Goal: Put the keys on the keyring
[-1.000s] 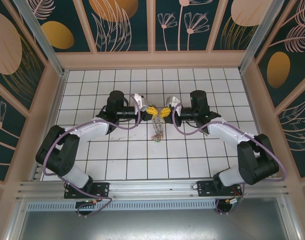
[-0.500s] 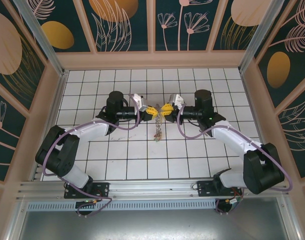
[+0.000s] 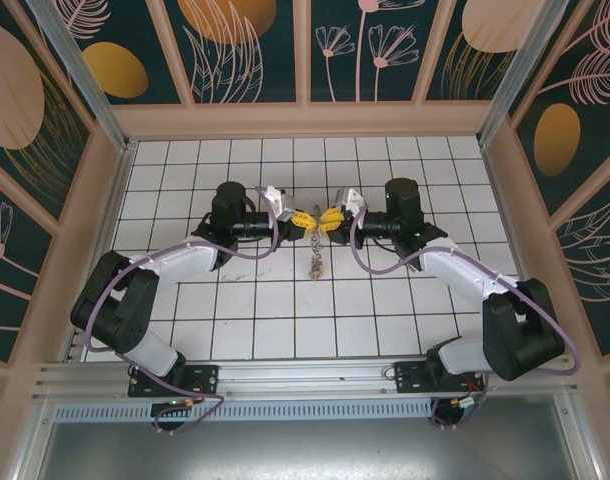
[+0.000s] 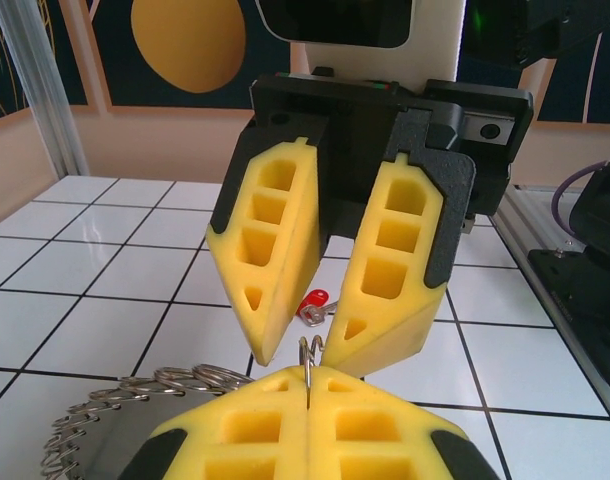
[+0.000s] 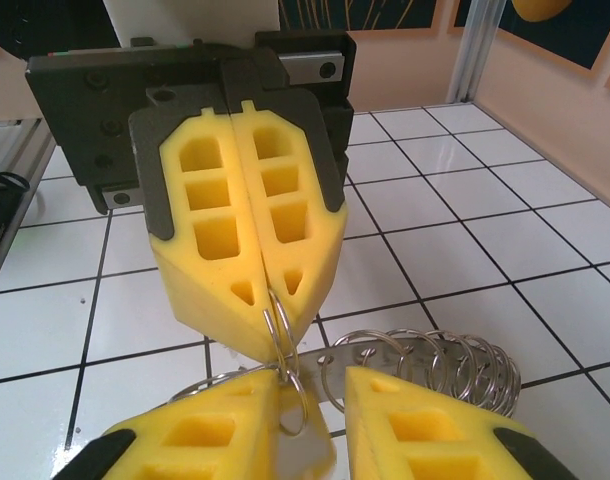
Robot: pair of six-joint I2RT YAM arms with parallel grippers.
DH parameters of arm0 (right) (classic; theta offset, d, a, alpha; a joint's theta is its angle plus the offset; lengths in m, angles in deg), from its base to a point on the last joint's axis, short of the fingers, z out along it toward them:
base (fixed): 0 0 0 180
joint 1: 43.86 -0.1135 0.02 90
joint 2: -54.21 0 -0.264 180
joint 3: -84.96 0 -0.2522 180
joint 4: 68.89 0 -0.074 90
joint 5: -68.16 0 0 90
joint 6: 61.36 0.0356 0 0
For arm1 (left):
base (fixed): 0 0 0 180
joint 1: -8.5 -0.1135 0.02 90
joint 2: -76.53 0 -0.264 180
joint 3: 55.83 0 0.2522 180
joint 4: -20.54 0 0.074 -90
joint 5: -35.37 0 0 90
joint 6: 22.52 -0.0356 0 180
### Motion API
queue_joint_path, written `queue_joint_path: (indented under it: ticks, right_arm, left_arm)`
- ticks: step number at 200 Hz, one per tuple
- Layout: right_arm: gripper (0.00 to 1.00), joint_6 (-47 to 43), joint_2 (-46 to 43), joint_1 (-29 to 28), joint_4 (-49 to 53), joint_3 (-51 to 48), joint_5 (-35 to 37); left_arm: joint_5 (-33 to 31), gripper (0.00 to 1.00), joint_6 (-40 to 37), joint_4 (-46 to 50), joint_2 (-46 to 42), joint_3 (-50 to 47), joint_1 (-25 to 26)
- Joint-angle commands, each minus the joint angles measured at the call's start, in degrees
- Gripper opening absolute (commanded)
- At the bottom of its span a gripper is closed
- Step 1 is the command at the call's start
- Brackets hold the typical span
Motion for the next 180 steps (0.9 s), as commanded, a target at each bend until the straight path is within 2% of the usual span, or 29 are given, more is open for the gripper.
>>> queue_joint_path:
  ticks: [1, 80, 94, 110, 121, 140, 161, 171, 180]
  right_arm:
    - [0.24, -0.55, 0.51, -0.38, -0.57, 2.21, -2.11]
    - [0.21, -0.38, 1.48, -0.93, -0.88, 2.81, -3.59]
    - [0.12, -0.49, 1.77, -0.87, -0.63, 3.05, -3.7]
    - [0.11, -0.45, 2.2, -0.91, -0.52, 3.37, -3.6]
    - [0.06, -0.64, 2.43, -0.91, -0.37, 3.45, -3.86]
    - [0.02, -0.55, 2.34, -0.91, -0.3, 3.68, -4.07]
    - [0.0, -0.55, 2.03, -0.9, 0.54, 4.1, -3.65]
    - [0.0, -1.11, 1.99, -0.91, 1.98, 4.73, -3.32]
    - [0.0, -1.63, 1.99, -1.0, 3.68, 5.38, -2.65]
  left_arm:
    - [1.76, 0.0, 0.49, -3.26, -1.66, -0.39, 0.03]
    - [2.38, 0.0, 0.15, -2.39, -1.31, 0.05, 0.06]
    - [2.39, 0.0, 0.13, -2.38, -1.39, 0.04, 0.03]
    - [2.43, 0.0, 0.05, -2.22, -1.4, 0.11, 0.03]
    - [2.38, 0.0, 0.06, -2.12, -1.4, 0.2, 0.03]
    - [2.35, 0.0, -0.05, -1.73, -1.37, 0.28, -0.03]
    - [1.87, 0.0, -2.03, 1.01, -1.57, 0.84, 0.03]
    - [1.4, 0.08, -4.26, 4.52, -1.57, 1.73, 0.04]
    - [1.08, 0.08, -6.83, 8.47, -1.49, 2.92, 0.01]
